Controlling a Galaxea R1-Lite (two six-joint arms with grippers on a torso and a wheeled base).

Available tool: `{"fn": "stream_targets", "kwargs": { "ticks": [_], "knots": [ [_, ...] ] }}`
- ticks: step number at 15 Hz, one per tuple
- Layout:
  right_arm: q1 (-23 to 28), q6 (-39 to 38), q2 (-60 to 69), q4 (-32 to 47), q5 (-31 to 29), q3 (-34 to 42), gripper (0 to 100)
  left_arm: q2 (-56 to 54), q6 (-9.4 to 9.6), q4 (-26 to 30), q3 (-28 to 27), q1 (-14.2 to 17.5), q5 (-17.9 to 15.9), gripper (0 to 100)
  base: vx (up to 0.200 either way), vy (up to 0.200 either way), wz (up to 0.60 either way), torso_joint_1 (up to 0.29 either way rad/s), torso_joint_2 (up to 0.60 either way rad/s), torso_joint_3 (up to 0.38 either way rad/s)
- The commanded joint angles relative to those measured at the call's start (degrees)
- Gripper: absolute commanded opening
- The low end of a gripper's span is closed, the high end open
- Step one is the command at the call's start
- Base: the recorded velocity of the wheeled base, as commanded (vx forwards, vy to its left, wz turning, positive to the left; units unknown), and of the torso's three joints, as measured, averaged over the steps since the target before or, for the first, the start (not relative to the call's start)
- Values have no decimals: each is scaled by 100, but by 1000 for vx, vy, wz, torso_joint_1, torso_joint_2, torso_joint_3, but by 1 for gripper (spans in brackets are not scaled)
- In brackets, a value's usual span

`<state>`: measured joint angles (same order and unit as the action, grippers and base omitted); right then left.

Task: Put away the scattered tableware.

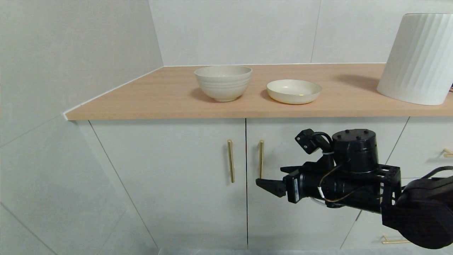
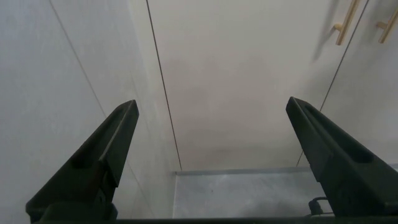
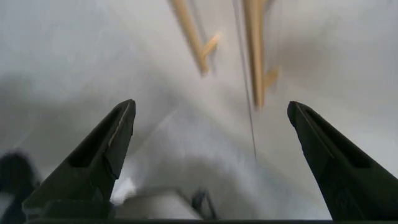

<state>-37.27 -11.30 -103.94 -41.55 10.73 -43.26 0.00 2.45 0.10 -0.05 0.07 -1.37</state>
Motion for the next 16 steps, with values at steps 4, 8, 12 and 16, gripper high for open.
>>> {"fn": "stream_targets", "kwargs": {
  "ticks": [4, 8, 12, 16],
  "knots": [
    [-53, -311, -681, -741, -106, -59, 100, 9, 10, -1, 5, 1, 5, 100, 0, 0, 0, 0, 0, 0],
    [-105, -610, -935, -1119, -106, -253, 100, 9, 36, -1, 5, 1, 5, 100, 0, 0, 0, 0, 0, 0],
    [-149, -742, -1181, -1303, -106, -437, 100, 9, 45, -1, 5, 1, 5, 100, 0, 0, 0, 0, 0, 0],
    [-202, -953, -1428, -1804, -115, -490, 100, 9, 54, -1, 5, 1, 5, 100, 0, 0, 0, 0, 0, 0]
  ]
}}
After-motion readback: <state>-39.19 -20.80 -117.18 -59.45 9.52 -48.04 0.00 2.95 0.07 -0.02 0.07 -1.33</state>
